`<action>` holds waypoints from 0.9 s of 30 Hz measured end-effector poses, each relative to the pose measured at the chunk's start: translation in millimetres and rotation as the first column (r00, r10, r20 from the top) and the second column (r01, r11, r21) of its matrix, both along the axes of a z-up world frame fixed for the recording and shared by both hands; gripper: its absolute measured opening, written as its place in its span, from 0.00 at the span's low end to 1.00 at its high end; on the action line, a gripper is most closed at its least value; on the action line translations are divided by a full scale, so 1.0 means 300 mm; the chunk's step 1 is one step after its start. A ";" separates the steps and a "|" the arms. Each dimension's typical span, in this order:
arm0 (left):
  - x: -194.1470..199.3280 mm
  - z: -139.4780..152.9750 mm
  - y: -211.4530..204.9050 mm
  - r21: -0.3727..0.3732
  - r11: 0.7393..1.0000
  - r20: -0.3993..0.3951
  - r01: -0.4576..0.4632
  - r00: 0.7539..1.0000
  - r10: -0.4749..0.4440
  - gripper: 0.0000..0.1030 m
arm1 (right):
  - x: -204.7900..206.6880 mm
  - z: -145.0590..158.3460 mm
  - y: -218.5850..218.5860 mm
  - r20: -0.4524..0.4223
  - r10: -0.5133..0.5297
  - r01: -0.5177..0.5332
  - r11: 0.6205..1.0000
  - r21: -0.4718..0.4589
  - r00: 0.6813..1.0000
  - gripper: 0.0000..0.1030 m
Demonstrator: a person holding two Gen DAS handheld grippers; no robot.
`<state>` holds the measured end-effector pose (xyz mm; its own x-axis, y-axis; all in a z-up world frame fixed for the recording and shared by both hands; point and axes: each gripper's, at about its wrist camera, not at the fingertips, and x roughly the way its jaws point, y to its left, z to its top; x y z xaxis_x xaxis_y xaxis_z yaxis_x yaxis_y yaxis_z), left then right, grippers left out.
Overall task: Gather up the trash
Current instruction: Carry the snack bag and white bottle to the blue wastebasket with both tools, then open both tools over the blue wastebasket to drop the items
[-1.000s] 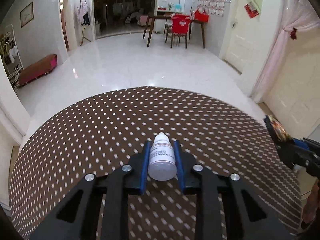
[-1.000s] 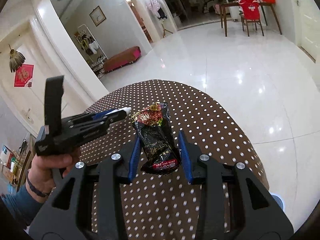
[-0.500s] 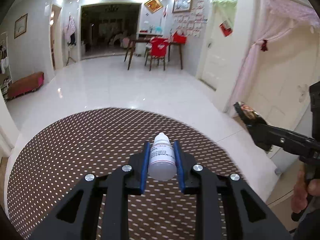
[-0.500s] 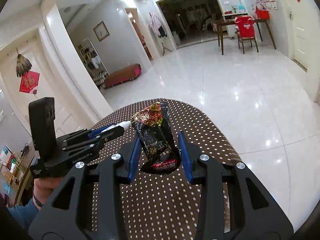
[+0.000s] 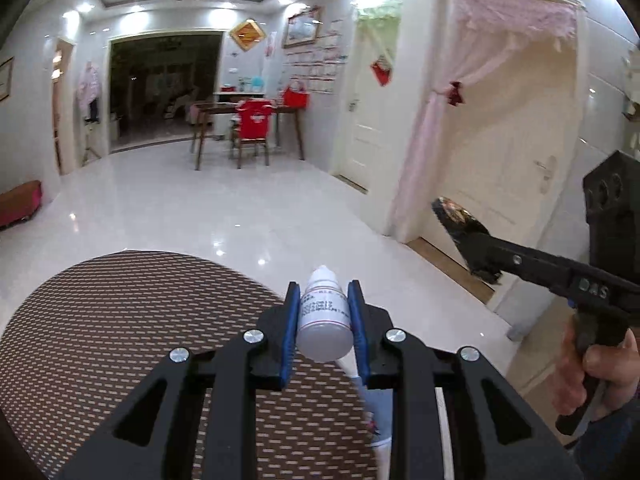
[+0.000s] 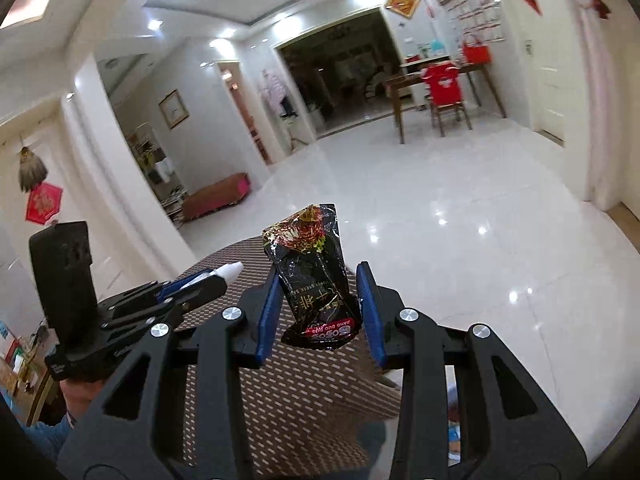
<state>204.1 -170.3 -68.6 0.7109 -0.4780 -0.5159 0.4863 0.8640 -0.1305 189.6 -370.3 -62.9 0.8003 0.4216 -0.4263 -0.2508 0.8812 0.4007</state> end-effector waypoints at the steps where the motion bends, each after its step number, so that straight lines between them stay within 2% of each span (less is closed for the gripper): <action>1: -0.012 -0.007 -0.036 0.001 1.000 -0.002 0.017 1.000 -0.017 0.23 | -0.012 -0.010 -0.033 -0.005 -0.019 0.019 1.000 0.003 1.000 0.35; 7: 0.013 -0.104 -0.188 0.003 0.997 -0.051 0.076 0.996 -0.075 0.23 | -0.053 -0.091 -0.193 -0.062 -0.119 0.120 0.993 0.019 0.991 0.35; 13: 0.076 -0.244 -0.333 0.051 0.991 -0.139 0.126 0.983 -0.118 0.23 | -0.039 -0.244 -0.351 -0.177 -0.199 0.212 0.975 0.062 0.964 0.35; 18: 0.126 -0.356 -0.417 0.090 0.983 -0.213 0.159 0.967 -0.137 0.23 | -0.009 -0.380 -0.425 -0.276 -0.222 0.258 0.960 0.104 0.935 0.36; 25: 0.198 -0.484 -0.507 0.122 0.973 -0.300 0.194 0.942 -0.150 0.23 | 0.007 -0.536 -0.508 -0.363 -0.227 0.296 0.943 0.149 0.904 0.39; 26: 0.203 -0.501 -0.518 0.127 0.971 -0.311 0.204 0.937 -0.157 0.30 | 0.010 -0.558 -0.518 -0.374 -0.229 0.304 0.940 0.155 0.899 0.42; 27: 0.211 -0.518 -0.533 0.139 0.967 -0.324 0.213 0.933 -0.159 0.41 | 0.018 -0.584 -0.529 -0.390 -0.231 0.313 0.936 0.163 0.891 0.55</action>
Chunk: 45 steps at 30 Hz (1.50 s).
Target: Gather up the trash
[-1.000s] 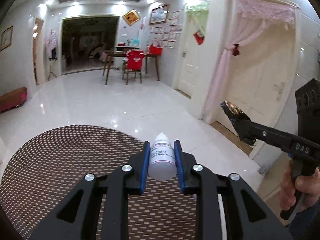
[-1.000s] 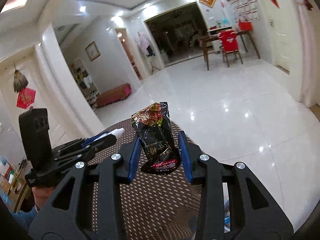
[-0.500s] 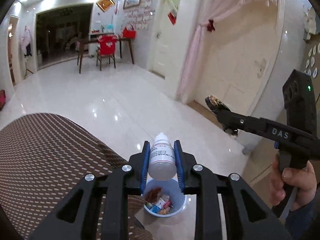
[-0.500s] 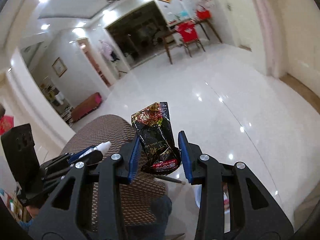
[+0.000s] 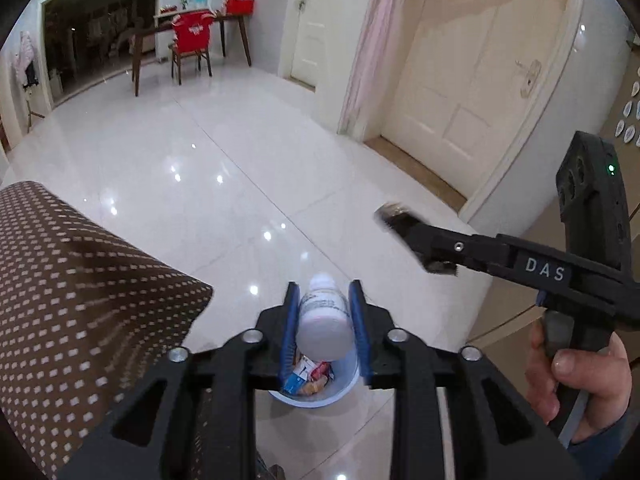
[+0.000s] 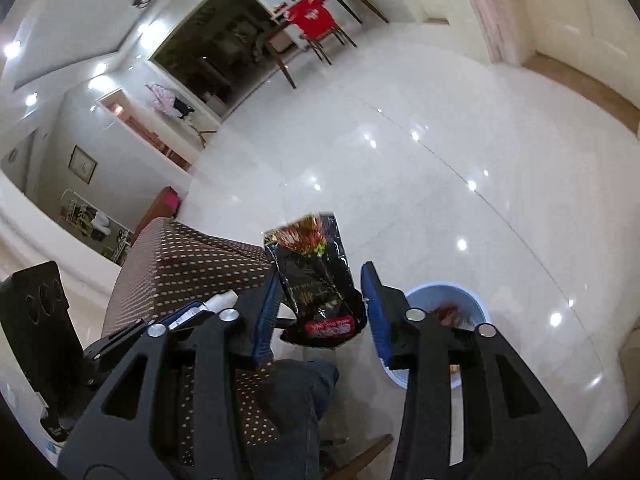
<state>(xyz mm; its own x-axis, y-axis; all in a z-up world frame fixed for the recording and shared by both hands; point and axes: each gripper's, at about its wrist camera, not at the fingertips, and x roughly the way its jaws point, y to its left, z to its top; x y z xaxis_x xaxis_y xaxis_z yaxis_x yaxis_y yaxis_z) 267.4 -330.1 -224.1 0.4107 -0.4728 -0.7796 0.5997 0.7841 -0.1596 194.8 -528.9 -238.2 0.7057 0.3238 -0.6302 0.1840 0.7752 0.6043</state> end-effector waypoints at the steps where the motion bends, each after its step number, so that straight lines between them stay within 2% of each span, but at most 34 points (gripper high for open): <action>1: 0.001 -0.007 -0.013 0.013 1.000 -0.004 -0.002 1.000 0.002 0.70 | 0.013 -0.020 -0.006 -0.009 -0.006 0.006 1.000 0.012 1.000 0.63; 2: 0.010 -0.016 -0.018 0.034 0.999 0.007 -0.030 1.000 0.030 0.88 | 0.023 -0.043 -0.019 -0.019 -0.014 0.015 0.999 0.032 1.000 0.75; 4: 0.015 -0.015 -0.012 0.040 0.996 0.032 -0.074 0.997 0.073 0.88 | 0.036 -0.098 -0.041 -0.056 -0.033 0.038 0.997 0.074 0.998 0.81; 5: 0.022 -0.018 -0.005 0.040 0.996 0.017 -0.078 0.997 0.078 0.88 | 0.032 -0.131 -0.056 -0.088 -0.050 0.058 0.995 0.087 0.995 0.84; 8: 0.030 -0.006 0.010 0.054 0.993 0.020 -0.104 0.995 0.103 0.90 | 0.009 -0.162 -0.067 -0.122 -0.071 0.081 0.994 0.076 0.990 0.93; 12: 0.003 0.037 0.034 0.050 0.992 0.059 -0.114 0.992 0.111 0.91 | -0.008 -0.150 -0.083 -0.130 -0.097 0.103 0.994 0.036 0.987 0.94; 19: -0.061 0.162 0.100 0.013 0.992 0.132 -0.126 0.984 0.123 0.91 | -0.037 -0.019 -0.059 -0.087 -0.127 0.126 0.992 -0.016 0.988 0.94; 25: -0.144 0.296 0.229 -0.046 0.987 0.220 -0.152 0.963 0.158 0.93 | -0.085 0.166 0.046 0.000 -0.107 0.107 0.991 -0.083 0.994 0.94; 30: -0.231 0.394 0.347 -0.066 0.971 0.340 -0.228 0.910 0.237 0.93 | -0.140 0.303 0.161 0.062 -0.089 0.096 0.986 -0.134 0.994 0.94; 33: -0.285 0.446 0.404 -0.044 0.969 0.415 -0.245 0.877 0.241 0.93 | -0.179 0.375 0.231 0.090 -0.082 0.097 0.980 -0.176 0.993 0.94; 37: -0.342 0.518 0.505 -0.086 0.957 0.435 -0.276 0.854 0.285 0.93 | -0.226 0.485 0.343 0.136 -0.066 0.098 0.965 -0.245 0.989 0.94; 39: -0.385 0.565 0.562 -0.114 0.942 0.471 -0.316 0.817 0.331 0.93 | -0.252 0.541 0.426 0.160 -0.043 0.089 0.951 -0.295 0.986 0.94; 41: -0.416 0.607 0.608 -0.133 0.930 0.490 -0.344 0.793 0.363 0.93 | -0.272 0.587 0.496 0.185 -0.017 0.080 0.938 -0.337 0.983 0.94; 45: -0.478 0.674 0.707 -0.171 0.905 0.492 -0.389 0.762 0.421 0.93 | -0.321 0.688 0.632 0.253 0.013 0.096 0.905 -0.415 0.967 0.94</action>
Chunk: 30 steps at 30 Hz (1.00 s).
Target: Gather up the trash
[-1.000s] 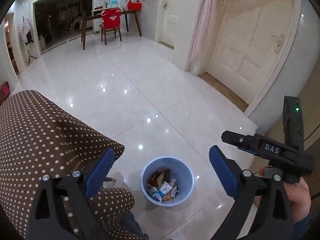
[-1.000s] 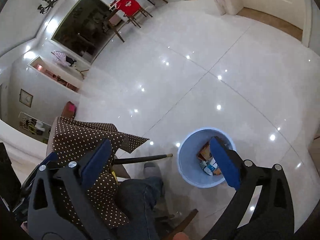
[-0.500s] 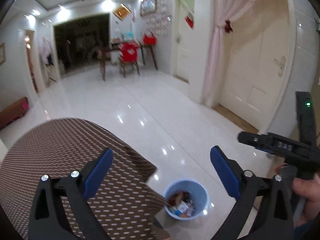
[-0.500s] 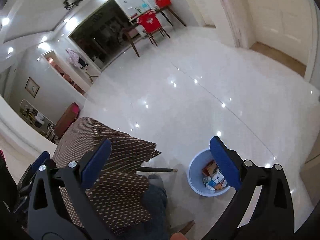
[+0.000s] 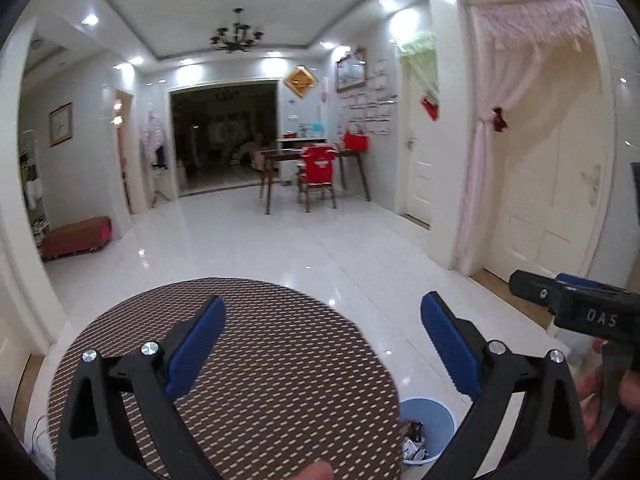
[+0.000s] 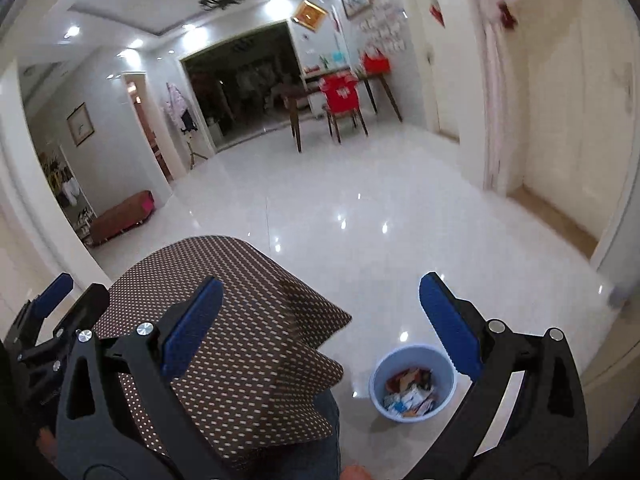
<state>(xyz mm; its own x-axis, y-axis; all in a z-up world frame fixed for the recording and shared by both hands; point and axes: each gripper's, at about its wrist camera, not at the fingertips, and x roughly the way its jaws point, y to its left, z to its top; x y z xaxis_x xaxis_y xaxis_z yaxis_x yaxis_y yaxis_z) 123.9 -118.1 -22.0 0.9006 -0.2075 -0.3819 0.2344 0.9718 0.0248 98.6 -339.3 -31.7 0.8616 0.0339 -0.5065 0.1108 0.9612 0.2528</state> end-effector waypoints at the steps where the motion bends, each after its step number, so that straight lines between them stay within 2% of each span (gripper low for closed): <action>1: -0.013 0.017 0.020 -0.004 1.000 0.007 -0.005 1.000 0.005 0.93 | -0.012 0.019 0.029 0.015 0.001 -0.001 1.000 -0.019 1.000 0.94; 6: -0.072 0.076 0.098 -0.003 0.999 0.046 -0.047 0.998 0.047 0.94 | -0.056 0.119 0.166 0.099 0.028 -0.017 0.993 -0.114 0.995 0.94; 13: -0.160 0.142 0.201 -0.048 0.992 0.104 -0.115 0.987 0.120 0.95 | -0.118 0.205 0.306 0.186 0.054 -0.016 0.980 -0.199 0.981 0.94; 22: -0.226 0.192 0.272 -0.077 0.981 0.138 -0.180 0.972 0.190 0.95 | -0.168 0.261 0.380 0.252 0.075 -0.014 0.971 -0.237 0.965 0.94; 30: -0.256 0.201 0.315 -0.107 0.973 0.148 -0.204 0.965 0.219 0.95 | -0.183 0.244 0.397 0.260 0.077 -0.010 0.969 -0.248 0.963 0.94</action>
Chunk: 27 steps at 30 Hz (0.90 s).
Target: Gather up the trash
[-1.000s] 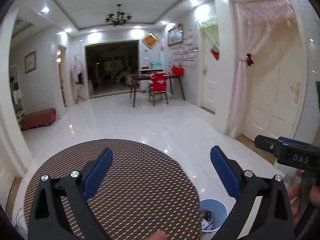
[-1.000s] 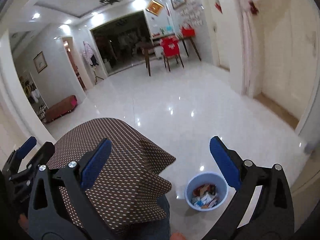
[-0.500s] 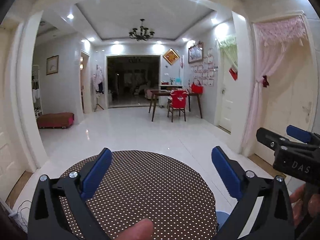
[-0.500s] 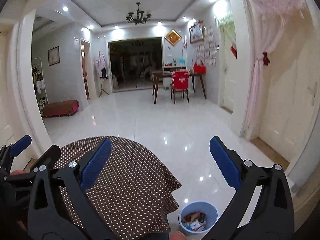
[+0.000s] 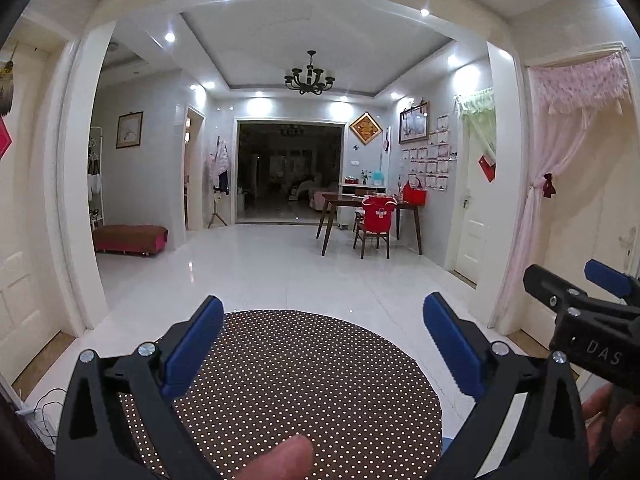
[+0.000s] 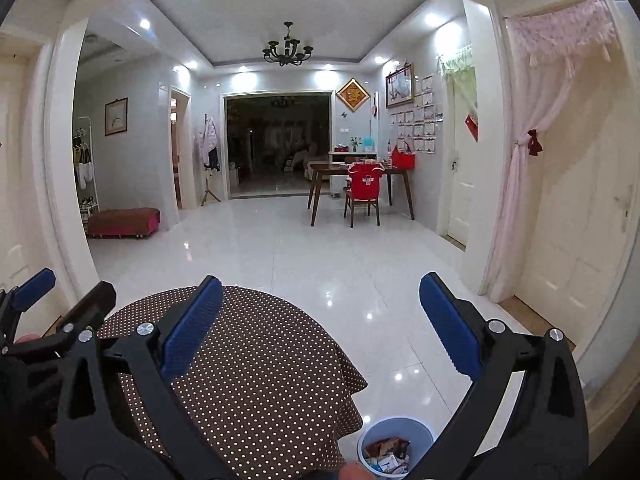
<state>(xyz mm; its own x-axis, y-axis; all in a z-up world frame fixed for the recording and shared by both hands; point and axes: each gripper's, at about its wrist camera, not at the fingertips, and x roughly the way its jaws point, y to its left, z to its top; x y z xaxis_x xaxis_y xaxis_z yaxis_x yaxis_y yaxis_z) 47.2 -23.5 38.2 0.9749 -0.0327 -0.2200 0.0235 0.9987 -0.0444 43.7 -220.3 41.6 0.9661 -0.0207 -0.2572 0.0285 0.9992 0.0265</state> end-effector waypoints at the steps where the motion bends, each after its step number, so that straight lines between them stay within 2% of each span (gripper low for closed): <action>1: -0.001 0.001 0.003 -0.001 1.000 0.001 -0.002 1.000 0.002 0.95 | 0.001 -0.001 -0.001 -0.001 0.000 0.000 1.000 0.000 1.000 0.94; 20: 0.015 0.019 0.019 -0.010 1.000 -0.008 0.009 1.000 -0.009 0.95 | -0.001 -0.015 0.022 -0.006 -0.006 0.006 1.000 0.007 1.000 0.94; 27: 0.005 -0.002 0.006 -0.013 1.000 0.009 0.020 1.000 -0.020 0.95 | 0.010 -0.026 0.031 -0.012 -0.010 0.010 1.000 0.011 1.000 0.94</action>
<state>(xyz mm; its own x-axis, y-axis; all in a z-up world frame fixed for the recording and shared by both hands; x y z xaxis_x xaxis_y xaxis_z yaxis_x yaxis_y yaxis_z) 48.9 -21.6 37.7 0.9759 -0.0550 -0.2110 0.0438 0.9974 -0.0575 46.8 -210.9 33.8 0.9627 -0.0277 -0.2692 0.0390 0.9986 0.0368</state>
